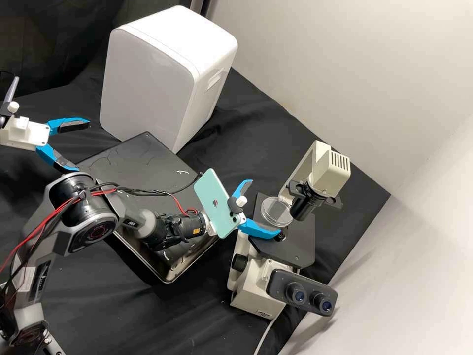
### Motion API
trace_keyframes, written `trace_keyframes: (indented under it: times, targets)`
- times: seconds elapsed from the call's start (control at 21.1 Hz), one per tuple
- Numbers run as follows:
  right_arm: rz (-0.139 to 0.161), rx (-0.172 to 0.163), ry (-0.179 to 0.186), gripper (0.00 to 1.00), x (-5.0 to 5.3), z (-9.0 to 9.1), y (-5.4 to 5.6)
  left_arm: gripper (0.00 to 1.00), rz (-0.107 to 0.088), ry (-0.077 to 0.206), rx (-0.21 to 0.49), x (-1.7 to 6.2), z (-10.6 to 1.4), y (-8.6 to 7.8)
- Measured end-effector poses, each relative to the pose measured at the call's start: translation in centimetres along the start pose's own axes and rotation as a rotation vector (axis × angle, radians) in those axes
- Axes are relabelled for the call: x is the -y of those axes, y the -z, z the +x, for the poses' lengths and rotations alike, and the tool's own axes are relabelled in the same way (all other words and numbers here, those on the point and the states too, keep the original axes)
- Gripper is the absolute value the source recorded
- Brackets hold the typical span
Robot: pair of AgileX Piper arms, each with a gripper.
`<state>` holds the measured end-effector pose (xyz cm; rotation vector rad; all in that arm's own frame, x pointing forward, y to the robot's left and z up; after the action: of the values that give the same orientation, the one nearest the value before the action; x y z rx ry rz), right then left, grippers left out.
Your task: Place the petri dish on the microscope
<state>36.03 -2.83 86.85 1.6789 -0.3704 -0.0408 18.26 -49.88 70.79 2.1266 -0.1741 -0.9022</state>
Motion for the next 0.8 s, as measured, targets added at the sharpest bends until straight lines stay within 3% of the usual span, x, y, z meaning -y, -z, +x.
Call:
trace_keyframes:
  times: [0.24, 0.33, 0.43, 0.8]
  targets:
    - [-0.001, 0.002, -0.003, 1.0, -0.1, 0.0, 0.0, 1.0, 0.001, 0.01, -0.004, 0.23, 0.1, 0.0]
    - [-0.015, 0.003, -0.003, 1.0, -0.1, 0.0, -0.1, 1.0, 0.0, 0.007, -0.011, 0.21, 0.1, 0.1]
    - [-0.028, 0.01, -0.005, 1.0, -0.2, 0.0, -0.2, 1.0, 0.007, 0.006, -0.011, 0.19, 0.1, 0.1]
    - [-0.029, 0.024, -0.003, 1.0, -0.9, 1.4, 0.3, 1.0, 0.02, 0.008, -0.016, 0.35, 0.5, 0.0]
